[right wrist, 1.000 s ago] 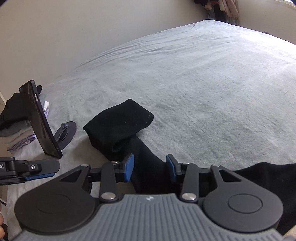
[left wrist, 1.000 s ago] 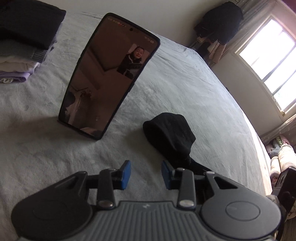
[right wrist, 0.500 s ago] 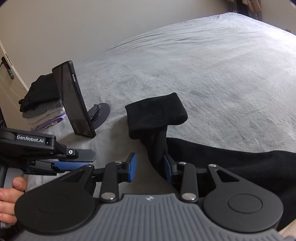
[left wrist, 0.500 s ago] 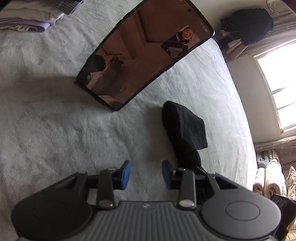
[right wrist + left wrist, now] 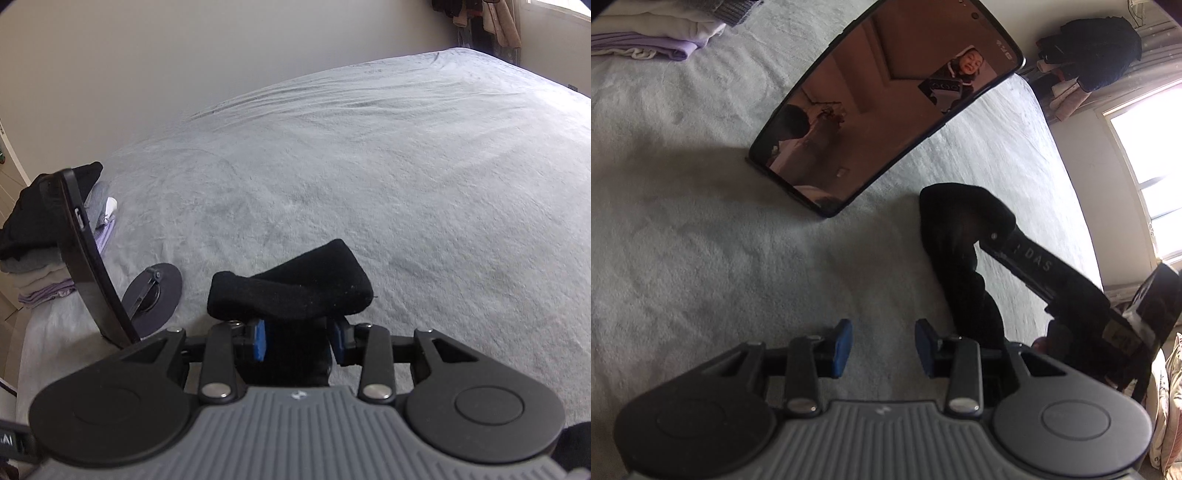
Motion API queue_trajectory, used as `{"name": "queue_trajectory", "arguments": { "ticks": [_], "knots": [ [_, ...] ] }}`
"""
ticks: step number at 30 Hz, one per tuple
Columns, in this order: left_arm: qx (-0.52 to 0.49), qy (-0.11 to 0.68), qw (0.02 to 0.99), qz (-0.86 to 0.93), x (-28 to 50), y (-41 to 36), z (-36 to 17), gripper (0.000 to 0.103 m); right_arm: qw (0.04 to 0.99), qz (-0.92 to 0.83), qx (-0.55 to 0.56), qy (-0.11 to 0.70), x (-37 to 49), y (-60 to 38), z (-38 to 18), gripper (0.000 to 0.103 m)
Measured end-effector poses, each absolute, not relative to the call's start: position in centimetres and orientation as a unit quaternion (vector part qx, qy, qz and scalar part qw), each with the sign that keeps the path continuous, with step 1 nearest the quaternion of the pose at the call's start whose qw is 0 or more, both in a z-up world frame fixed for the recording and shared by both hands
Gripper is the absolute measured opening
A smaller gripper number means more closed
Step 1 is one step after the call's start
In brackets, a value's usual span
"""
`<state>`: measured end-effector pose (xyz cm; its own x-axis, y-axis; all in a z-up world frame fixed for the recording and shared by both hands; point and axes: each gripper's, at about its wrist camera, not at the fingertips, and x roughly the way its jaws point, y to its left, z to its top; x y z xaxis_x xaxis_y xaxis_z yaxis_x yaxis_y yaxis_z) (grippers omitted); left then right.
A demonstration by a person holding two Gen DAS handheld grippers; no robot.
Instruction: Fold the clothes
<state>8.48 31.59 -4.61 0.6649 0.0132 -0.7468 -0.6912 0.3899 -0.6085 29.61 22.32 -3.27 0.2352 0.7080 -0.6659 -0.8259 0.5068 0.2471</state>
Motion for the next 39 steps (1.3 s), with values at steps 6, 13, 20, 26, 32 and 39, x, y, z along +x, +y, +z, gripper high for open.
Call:
{"name": "queue_trajectory", "arguments": {
  "ticks": [6, 13, 20, 26, 32, 39],
  "knots": [
    [-0.513, 0.34, 0.754, 0.232, 8.8, 31.9, -4.8, 0.039, 0.788, 0.489, -0.075, 0.367, 30.6, 24.8, -1.2, 0.04],
    [-0.525, 0.334, 0.747, 0.233, 8.8, 32.3, -4.7, 0.042, 0.794, 0.465, -0.081, 0.384, 30.7, 24.3, -1.9, 0.042],
    [-0.526, 0.332, 0.747, 0.235, 8.4, 32.7, -4.7, 0.042, 0.789, 0.45, -0.076, 0.41, 30.7, 24.5, -3.5, 0.013],
    [-0.529, 0.331, 0.744, 0.239, 8.0, 33.1, -4.9, 0.042, 0.775, 0.483, -0.059, 0.404, 29.7, 23.8, -1.6, 0.008],
    [-0.532, 0.324, 0.742, 0.249, 7.4, 33.7, -5.1, 0.042, 0.739, 0.524, -0.056, 0.42, 27.4, 23.0, -0.8, 0.007],
    [-0.53, 0.324, 0.742, 0.255, 7.0, 33.9, -5.1, 0.042, 0.703, 0.544, -0.075, 0.452, 25.0, 22.1, -2.2, 0.009]
  ]
}}
